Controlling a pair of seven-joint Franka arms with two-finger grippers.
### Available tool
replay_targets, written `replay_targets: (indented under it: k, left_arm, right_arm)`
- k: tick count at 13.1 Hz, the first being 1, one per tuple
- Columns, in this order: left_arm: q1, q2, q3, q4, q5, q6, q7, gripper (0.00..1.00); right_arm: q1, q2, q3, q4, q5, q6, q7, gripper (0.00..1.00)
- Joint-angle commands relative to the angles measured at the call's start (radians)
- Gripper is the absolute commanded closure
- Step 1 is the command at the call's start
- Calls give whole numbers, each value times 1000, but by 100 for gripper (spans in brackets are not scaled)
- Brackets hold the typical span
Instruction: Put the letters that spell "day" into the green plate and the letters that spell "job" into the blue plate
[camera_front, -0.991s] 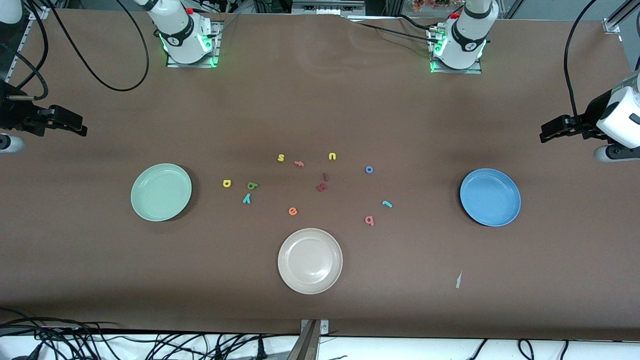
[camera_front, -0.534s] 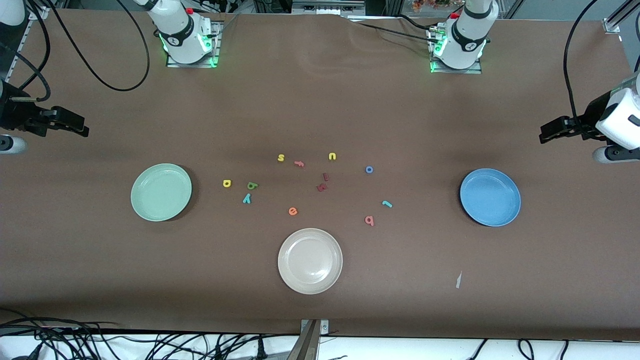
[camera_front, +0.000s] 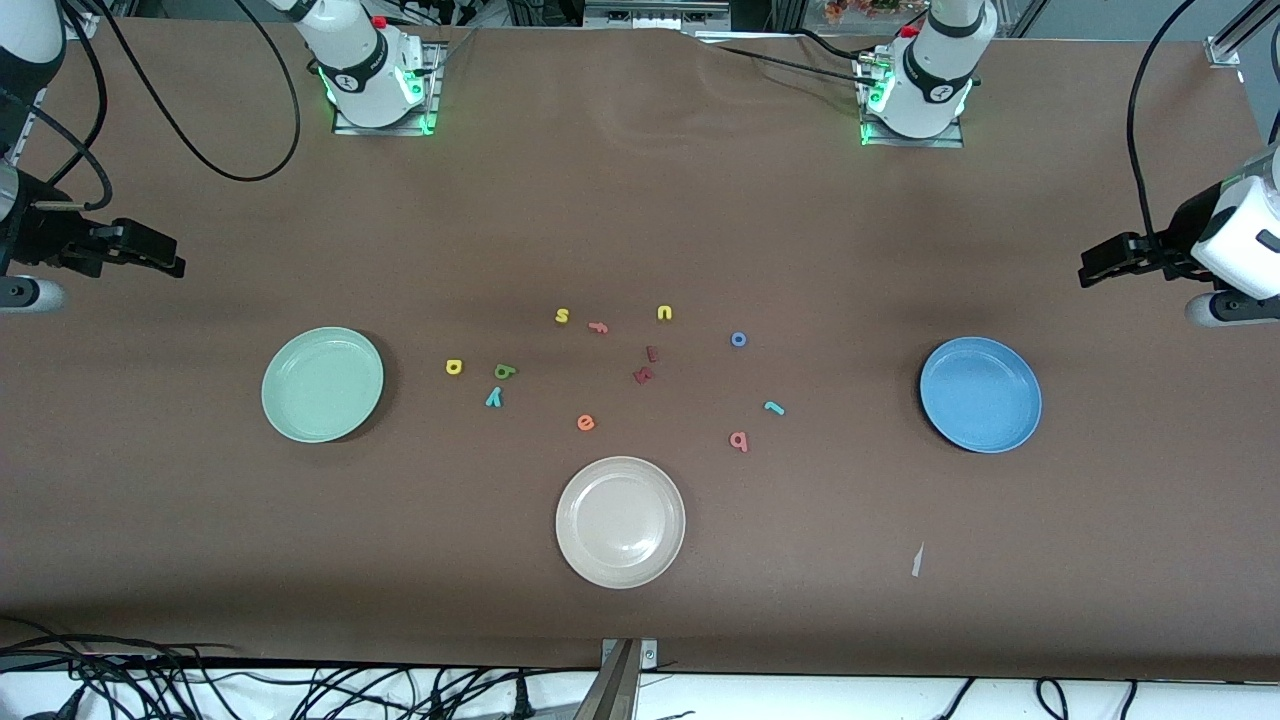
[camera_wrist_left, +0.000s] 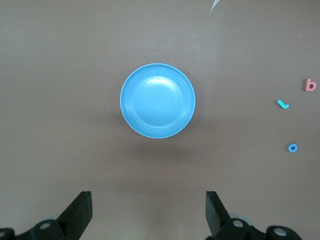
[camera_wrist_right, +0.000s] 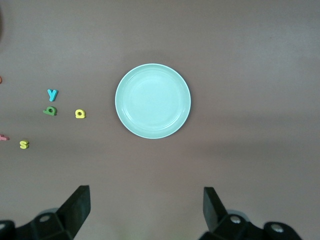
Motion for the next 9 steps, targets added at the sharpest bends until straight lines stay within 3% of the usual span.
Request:
replay_targets:
  k: [1, 9]
  left_arm:
    - [3, -4, -4, -3, 12, 12, 22, 0]
    - [3, -4, -4, -3, 12, 12, 22, 0]
  right_arm:
    - [6, -27, 4, -32, -14, 17, 13, 0]
    - [17, -54, 7, -31, -35, 4, 68, 0]
